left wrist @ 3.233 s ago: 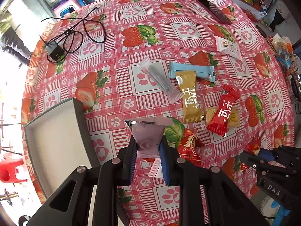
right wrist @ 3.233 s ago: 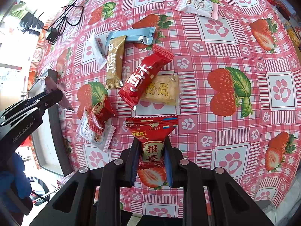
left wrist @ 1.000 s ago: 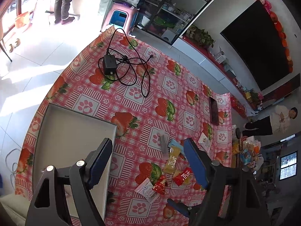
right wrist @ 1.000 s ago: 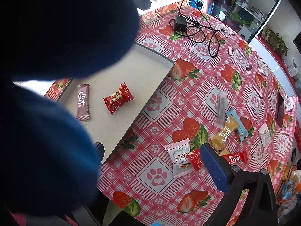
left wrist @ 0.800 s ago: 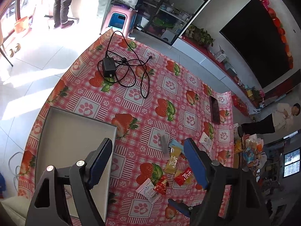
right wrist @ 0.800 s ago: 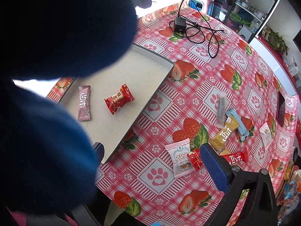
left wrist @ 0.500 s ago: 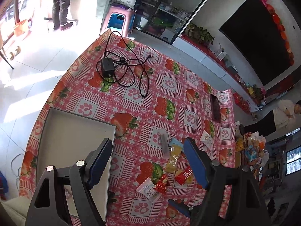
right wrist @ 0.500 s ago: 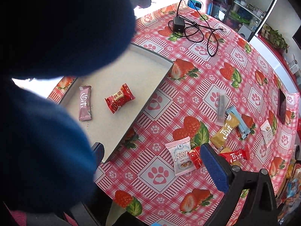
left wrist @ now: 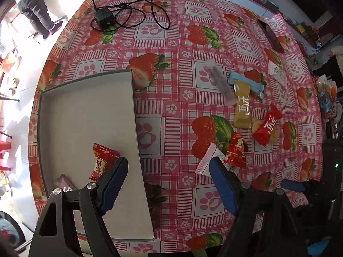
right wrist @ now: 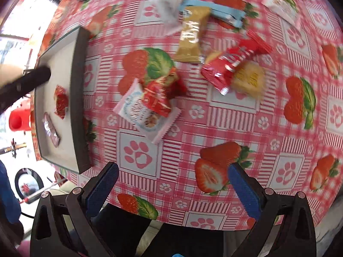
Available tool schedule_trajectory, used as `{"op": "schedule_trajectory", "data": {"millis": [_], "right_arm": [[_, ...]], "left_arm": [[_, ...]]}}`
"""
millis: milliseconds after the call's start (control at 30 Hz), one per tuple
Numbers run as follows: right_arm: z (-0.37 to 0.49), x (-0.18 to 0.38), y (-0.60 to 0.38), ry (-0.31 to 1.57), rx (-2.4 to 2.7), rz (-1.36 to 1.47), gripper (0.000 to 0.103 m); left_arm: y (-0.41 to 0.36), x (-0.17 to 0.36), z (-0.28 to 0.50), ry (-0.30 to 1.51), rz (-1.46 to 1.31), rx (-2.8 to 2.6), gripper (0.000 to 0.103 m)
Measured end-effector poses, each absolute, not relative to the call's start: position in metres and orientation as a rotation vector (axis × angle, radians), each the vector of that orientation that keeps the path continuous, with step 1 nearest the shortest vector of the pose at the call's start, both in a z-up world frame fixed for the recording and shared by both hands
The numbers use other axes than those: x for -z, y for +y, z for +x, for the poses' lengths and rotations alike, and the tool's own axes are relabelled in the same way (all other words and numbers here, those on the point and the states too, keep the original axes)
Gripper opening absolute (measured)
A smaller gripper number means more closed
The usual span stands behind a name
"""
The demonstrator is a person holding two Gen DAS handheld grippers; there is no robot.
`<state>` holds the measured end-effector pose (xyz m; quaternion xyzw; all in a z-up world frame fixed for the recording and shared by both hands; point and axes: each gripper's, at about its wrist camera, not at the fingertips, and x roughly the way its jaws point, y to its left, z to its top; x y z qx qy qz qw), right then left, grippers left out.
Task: Organize snacks
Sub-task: 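Withdraw both tools from the tray back toward the snack pile, then position left gripper over the Crispy Cranberry packet while right aligns over yellow cake packet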
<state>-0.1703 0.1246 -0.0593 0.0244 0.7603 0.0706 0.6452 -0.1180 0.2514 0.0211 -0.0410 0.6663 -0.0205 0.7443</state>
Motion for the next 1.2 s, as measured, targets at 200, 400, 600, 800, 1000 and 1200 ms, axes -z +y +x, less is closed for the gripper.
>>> {"op": "schedule_trajectory", "data": {"millis": [200, 400, 600, 800, 1000, 1200], "right_arm": [[-0.186, 0.082, 0.075, 1.786, 0.001, 0.189, 0.102], [-0.168, 0.095, 0.013, 1.793, 0.081, 0.269, 0.102], [-0.113, 0.088, -0.024, 1.737, 0.083, 0.004, 0.102], [-0.071, 0.106, 0.027, 1.679, -0.122, -0.375, 0.102], [-0.041, 0.119, 0.054, 1.591, -0.235, -0.47, 0.102], [-0.029, 0.114, 0.062, 1.589, -0.273, -0.349, 0.076]], "left_arm": [[0.219, 0.024, -0.136, 1.603, -0.088, 0.138, 0.081], [0.212, 0.058, -0.146, 1.711, -0.183, 0.1, 0.081], [0.22, 0.064, -0.146, 1.699, -0.309, 0.035, 0.082], [0.216, 0.061, -0.136, 1.665, -0.324, -0.011, 0.083], [0.216, 0.057, -0.124, 1.63, -0.245, -0.053, 0.085], [0.228, 0.051, -0.124, 1.597, -0.061, 0.014, 0.082]]}}
